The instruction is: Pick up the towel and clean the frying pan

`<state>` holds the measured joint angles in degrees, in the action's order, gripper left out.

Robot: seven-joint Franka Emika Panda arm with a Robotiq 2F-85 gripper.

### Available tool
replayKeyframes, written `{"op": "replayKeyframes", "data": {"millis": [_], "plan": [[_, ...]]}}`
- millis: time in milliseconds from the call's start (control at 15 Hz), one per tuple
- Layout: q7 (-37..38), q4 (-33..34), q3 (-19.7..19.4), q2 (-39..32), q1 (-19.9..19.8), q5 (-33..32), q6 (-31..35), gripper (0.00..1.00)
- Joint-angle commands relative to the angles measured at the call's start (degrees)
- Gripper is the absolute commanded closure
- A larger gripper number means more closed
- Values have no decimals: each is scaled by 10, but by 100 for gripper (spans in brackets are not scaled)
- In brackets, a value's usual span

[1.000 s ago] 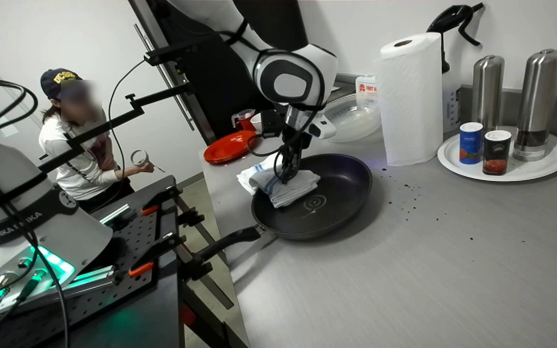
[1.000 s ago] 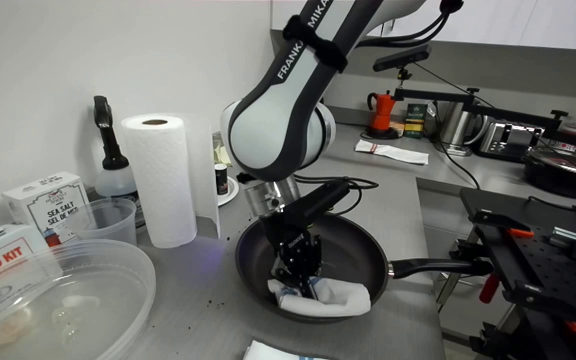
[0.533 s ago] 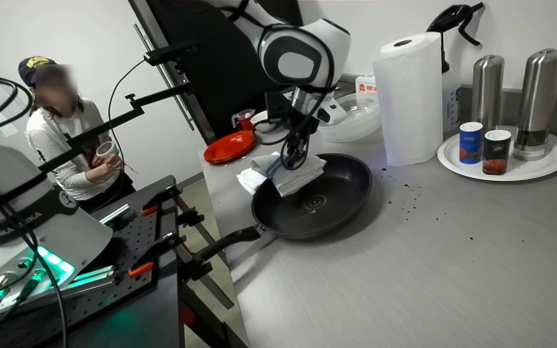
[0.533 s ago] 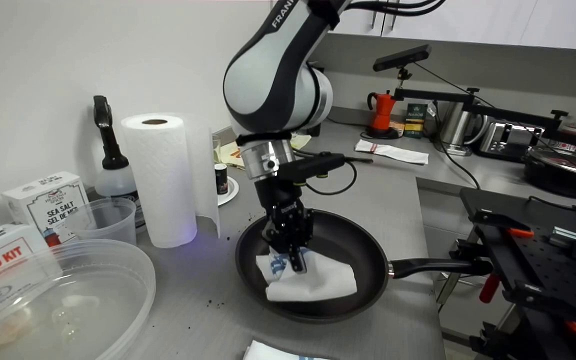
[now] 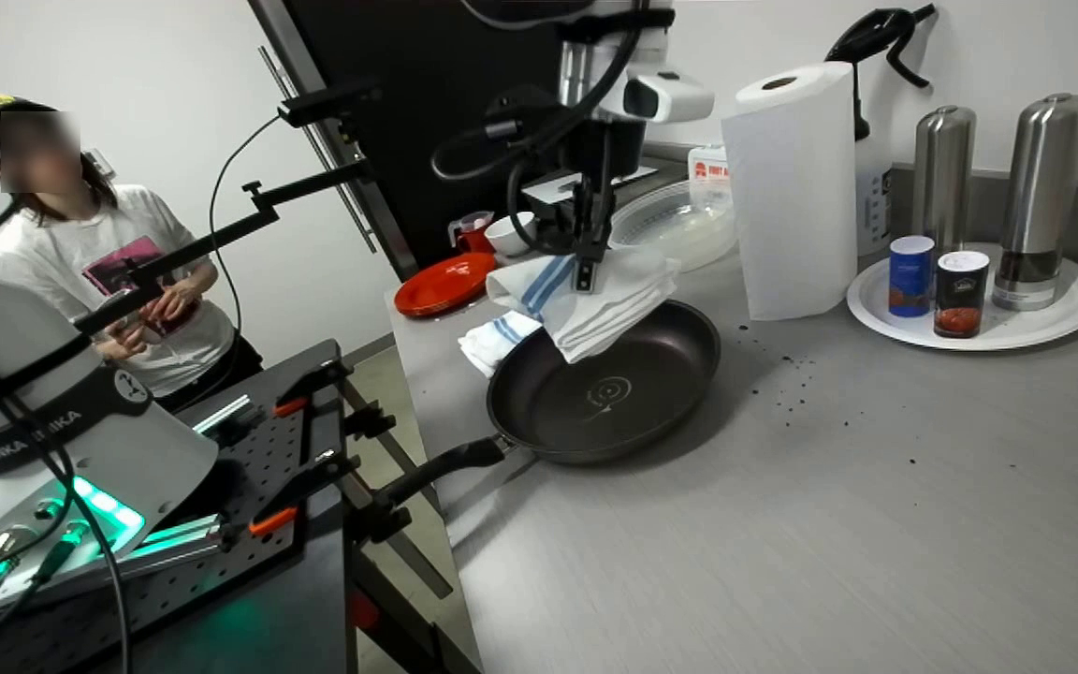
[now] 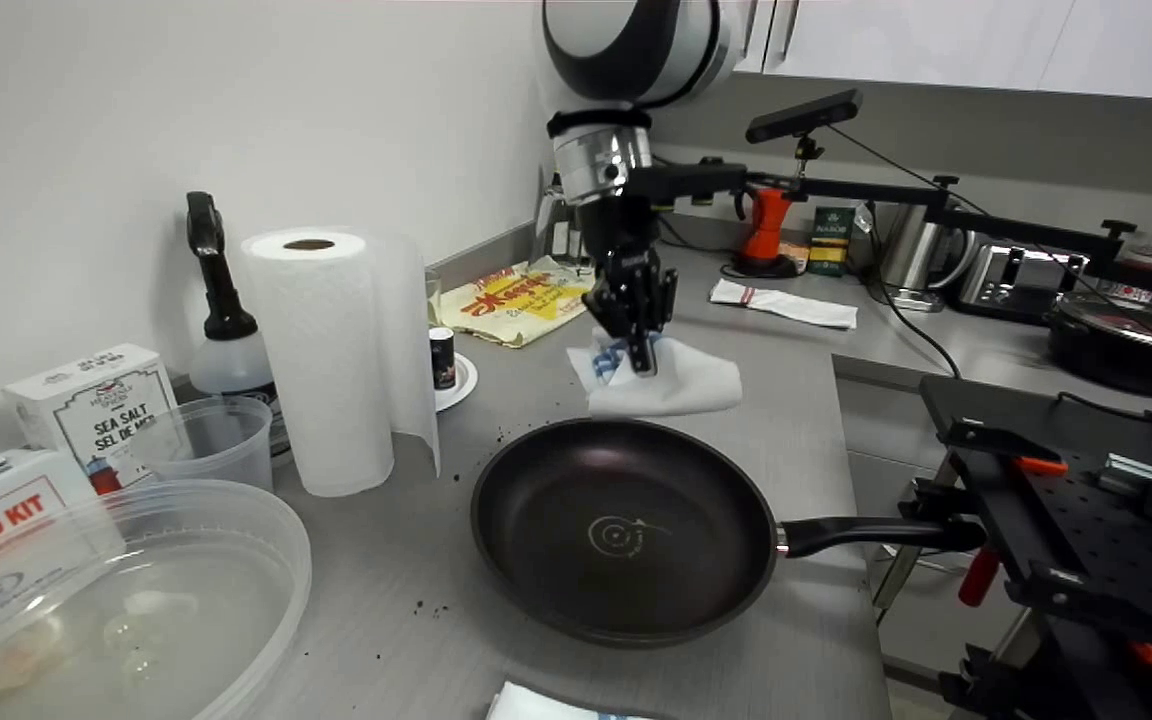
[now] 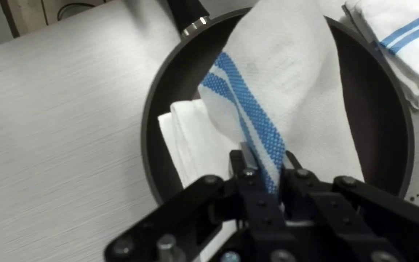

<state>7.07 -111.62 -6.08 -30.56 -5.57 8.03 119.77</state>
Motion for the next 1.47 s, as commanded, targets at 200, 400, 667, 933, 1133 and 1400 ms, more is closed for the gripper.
{"op": "replayKeyframes", "data": {"millis": [200,400,667,933,1133,1400], "plan": [[-9,-48,-60,100,-55,-38,19,97],[-28,-27,-73,77,-83,-45,53,97],[-60,-8,-69,30,-117,-26,107,97],[-73,18,-59,-29,-136,-16,135,97],[-79,44,-52,-71,-143,-17,139,97],[-88,80,-45,-119,-147,-25,143,97]]}}
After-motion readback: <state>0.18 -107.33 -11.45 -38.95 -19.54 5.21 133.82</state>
